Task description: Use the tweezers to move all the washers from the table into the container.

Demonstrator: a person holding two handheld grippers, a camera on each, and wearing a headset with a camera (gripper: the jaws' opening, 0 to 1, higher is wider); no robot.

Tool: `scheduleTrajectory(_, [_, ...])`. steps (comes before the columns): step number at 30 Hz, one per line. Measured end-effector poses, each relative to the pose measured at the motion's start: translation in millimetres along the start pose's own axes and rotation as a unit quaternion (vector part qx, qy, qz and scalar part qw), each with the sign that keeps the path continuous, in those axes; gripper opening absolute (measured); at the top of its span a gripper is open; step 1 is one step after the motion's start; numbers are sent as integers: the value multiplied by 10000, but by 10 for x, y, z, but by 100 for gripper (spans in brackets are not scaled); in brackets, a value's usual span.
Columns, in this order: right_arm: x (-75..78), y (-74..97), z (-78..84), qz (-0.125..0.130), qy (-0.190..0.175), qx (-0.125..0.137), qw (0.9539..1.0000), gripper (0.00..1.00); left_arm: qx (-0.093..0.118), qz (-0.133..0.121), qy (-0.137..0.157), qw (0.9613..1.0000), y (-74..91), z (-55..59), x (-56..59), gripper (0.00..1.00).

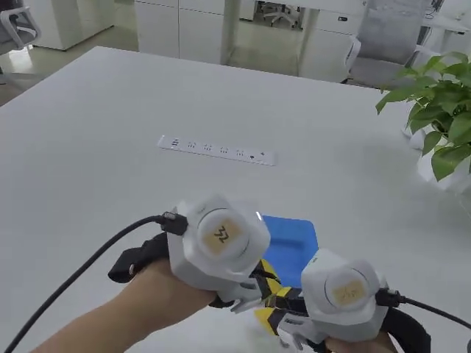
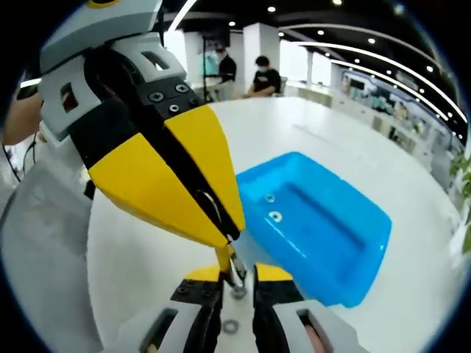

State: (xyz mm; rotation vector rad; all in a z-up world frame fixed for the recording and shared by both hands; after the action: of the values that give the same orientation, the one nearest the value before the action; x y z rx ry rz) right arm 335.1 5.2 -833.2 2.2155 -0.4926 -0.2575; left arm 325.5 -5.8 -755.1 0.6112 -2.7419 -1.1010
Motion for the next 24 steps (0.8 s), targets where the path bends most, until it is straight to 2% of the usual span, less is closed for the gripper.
scheduleTrajectory(1, [-29,-6,4,-104,78,-28,9999,8,5,13,-39,10000,4,4,2,0])
scheduleTrajectory(2, [-30,-14,13,-56,53,-44,10000,8,-21,6,-91,10000,10,12,1,0])
scheduleTrajectory(3, [-36,-16,-1,-56,255,10,9997,6,-23,-4,-120,9999,13,14,-7,0])
scheduleTrajectory(5, [-40,-13,24,-44,222,7,9997,6,-23,99,-23,9999,15,22,21,0])
scheduleTrajectory(7, [-41,-9,23,-7,297,14,9996,5,2,98,-12,10000,8,19,48,0])
scheduleTrajectory(9, [-50,-3,22,50,374,-48,9993,5,-59,53,-241,9997,1,7,72,0])
scheduleTrajectory(13, [-57,57,-28,120,439,-2,9990,4,-24,-73,-327,9994,48,-57,66,0])
scheduleTrajectory(15, [-45,109,-64,168,455,42,9988,4,58,-141,-118,9998,93,-96,46,0])
scheduleTrajectory(21, [-27,253,-218,358,763,101,9964,4,335,-269,120,9990,263,-222,16,0])
scheduleTrajectory(24, [-6,327,-319,487,914,151,9945,4,405,-420,91,9983,330,-263,-12,0])
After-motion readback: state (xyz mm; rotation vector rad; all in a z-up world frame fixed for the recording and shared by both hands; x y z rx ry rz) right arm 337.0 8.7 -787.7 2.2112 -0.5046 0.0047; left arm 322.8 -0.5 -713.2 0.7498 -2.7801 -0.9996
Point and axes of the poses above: the centre of the closed fingertips' face, and the gripper's own axes: y roughly backward along the fingers, x roughly to its right, z roughly out of its underside, the point moved 1 cm from there along y, roughly backward along the fingers, and after that the axes turned 6 degrees about -x, right-handed, at the moved point
